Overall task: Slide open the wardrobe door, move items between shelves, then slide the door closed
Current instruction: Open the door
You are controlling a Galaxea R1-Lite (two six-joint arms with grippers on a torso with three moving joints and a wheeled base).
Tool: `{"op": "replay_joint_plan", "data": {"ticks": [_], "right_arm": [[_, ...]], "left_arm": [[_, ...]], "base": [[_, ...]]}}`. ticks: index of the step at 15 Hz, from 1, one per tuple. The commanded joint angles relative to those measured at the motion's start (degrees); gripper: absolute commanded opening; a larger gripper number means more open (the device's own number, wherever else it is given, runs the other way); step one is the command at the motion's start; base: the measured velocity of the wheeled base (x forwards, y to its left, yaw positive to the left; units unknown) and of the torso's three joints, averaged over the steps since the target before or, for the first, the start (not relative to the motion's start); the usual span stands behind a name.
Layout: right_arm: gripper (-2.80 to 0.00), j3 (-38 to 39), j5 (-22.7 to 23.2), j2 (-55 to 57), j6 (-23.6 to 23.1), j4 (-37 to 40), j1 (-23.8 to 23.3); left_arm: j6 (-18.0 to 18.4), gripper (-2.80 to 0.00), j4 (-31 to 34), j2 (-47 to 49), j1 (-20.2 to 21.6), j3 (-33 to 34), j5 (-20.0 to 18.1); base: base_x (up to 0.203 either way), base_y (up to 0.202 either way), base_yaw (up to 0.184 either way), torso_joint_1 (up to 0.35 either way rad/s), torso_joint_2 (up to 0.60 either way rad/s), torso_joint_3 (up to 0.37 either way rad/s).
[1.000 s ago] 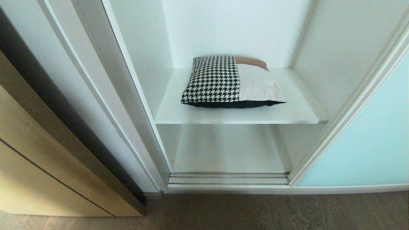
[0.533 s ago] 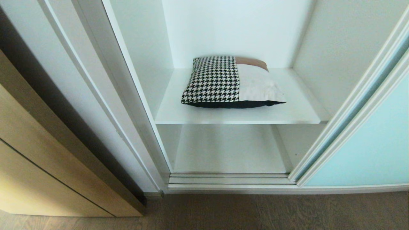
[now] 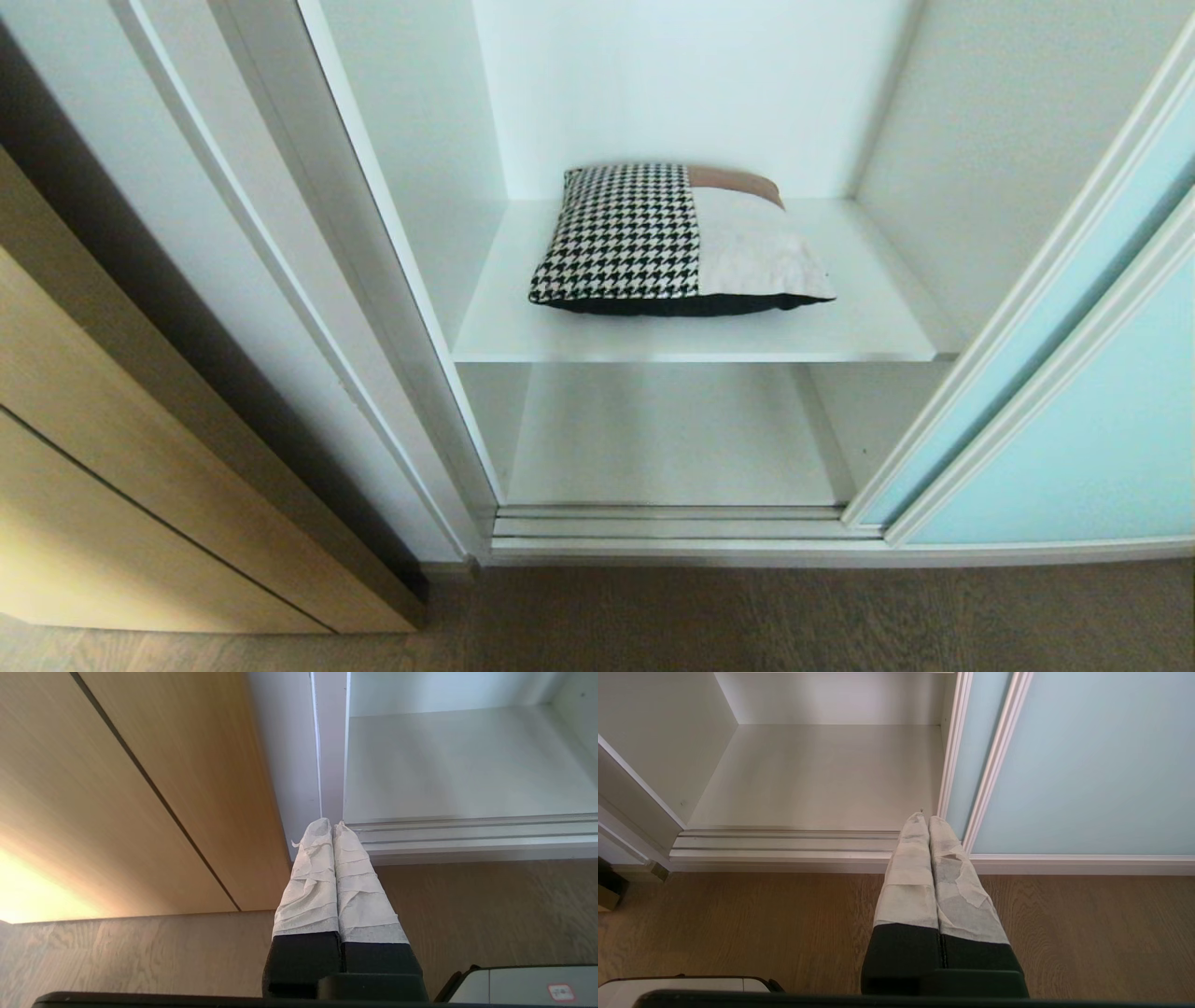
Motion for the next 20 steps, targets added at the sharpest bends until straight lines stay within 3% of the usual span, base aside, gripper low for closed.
{"op": "replay_joint_plan", "data": {"ticks": [1, 2, 3, 6, 9, 20], "right_arm": [[-2.8, 0.0, -0.02, 0.09, 0.0, -0.04, -0.02], [-2.8, 0.0, -0.02, 0.09, 0.0, -0.04, -0.02], [-2.8, 0.0, -0.02, 0.09, 0.0, -0.04, -0.02], [-2.8, 0.0, -0.02, 0.09, 0.0, -0.04, -0.02], [-2.8, 0.0, -0.02, 0.09, 0.0, -0.04, -0.02], [-2.8, 0.0, -0.02, 0.09, 0.0, -0.04, -0.02]], "left_arm": [[-1.34, -2.8, 0.12, 0.13, 0.0, 0.19, 0.77], [-4.01, -2.8, 0.52, 0.13, -0.04, -0.02, 1.41], [-4.47, -2.8, 1.06, 0.14, -0.05, -0.29, 1.62], [-3.01, -2.8, 0.36, 0.13, 0.03, 0.06, 1.37], [-5.87, -2.8, -0.47, 0.13, -0.03, 0.23, 1.91], [-5.94, -2.8, -0.49, 0.13, 0.03, 0.23, 1.93]], "base": [[0.0, 0.0, 0.0, 0.0, 0.0, 0.0], [0.0, 0.0, 0.0, 0.0, 0.0, 0.0], [0.0, 0.0, 0.0, 0.0, 0.0, 0.0], [0.0, 0.0, 0.0, 0.0, 0.0, 0.0], [0.0, 0.0, 0.0, 0.0, 0.0, 0.0], [0.0, 0.0, 0.0, 0.0, 0.0, 0.0]]}}
